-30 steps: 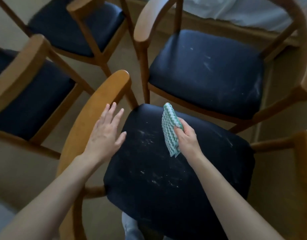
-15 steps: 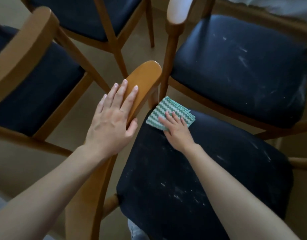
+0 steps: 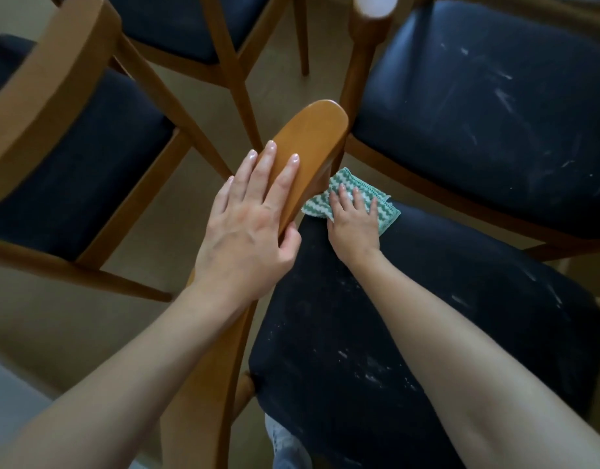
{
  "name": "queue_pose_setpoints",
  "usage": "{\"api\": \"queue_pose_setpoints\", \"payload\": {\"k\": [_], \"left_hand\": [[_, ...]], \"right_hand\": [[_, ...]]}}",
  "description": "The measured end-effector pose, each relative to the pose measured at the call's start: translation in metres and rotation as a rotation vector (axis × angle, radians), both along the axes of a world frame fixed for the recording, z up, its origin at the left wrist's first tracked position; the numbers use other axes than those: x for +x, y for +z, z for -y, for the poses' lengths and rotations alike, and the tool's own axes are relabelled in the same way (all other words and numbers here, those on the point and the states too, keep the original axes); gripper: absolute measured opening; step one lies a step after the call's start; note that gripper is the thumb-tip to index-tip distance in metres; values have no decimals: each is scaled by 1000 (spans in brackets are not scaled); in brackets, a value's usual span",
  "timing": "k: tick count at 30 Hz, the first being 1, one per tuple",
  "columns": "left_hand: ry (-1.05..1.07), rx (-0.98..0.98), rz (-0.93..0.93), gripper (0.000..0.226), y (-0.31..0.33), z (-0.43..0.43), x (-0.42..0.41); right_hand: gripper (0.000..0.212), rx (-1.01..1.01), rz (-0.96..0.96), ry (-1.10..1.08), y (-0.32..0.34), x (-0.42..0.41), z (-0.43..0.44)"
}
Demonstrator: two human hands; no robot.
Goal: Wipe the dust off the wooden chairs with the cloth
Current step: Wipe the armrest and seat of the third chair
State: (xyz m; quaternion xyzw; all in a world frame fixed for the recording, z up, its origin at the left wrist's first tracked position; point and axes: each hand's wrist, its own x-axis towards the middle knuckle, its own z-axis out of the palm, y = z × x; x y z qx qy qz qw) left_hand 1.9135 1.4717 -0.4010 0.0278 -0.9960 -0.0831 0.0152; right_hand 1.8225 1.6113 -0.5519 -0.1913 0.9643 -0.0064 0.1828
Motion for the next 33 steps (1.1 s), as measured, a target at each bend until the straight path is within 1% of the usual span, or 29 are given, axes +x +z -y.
{"api": "queue_pose_setpoints", "payload": {"k": [3, 6, 10, 13, 15, 18, 19, 22, 26, 27, 30, 33], "left_hand": [[1, 10, 3, 70, 1, 0, -1], [-6, 9, 0, 69, 0, 1, -1], [-14, 5, -13, 69, -2, 2, -1], [-13, 24, -1, 69, 0, 1, 0], [-16, 40, 5, 70, 0, 2, 0], [-19, 60, 17, 70, 1, 3, 0], [-19, 67, 22, 69, 2, 3, 0], [-19, 80, 26, 69, 2, 3, 0], [-15, 81, 20, 68, 1, 3, 0], [-14, 79, 23, 68, 0, 3, 0], [-22, 77, 14, 67, 0, 3, 1], [-94, 40, -11, 65, 0, 2, 4]], "right_hand": [[58, 8, -26, 45, -1, 1, -2], [62, -14, -4, 73, -1, -7, -9], [52, -12, 13, 46, 1, -8, -4], [49, -103, 18, 43, 7, 10, 6], [48, -164, 26, 131, 13, 37, 9], [50, -87, 50, 493, 11, 107, 18], [50, -95, 82, 542, 7, 133, 20], [49, -208, 152, 532, -3, 194, 15], [37, -312, 103, 601, -7, 243, -13], [40, -312, 97, 622, -10, 250, -21], [57, -263, 63, 698, -17, 259, -36], [68, -188, 83, 748, -15, 253, -41]]}}
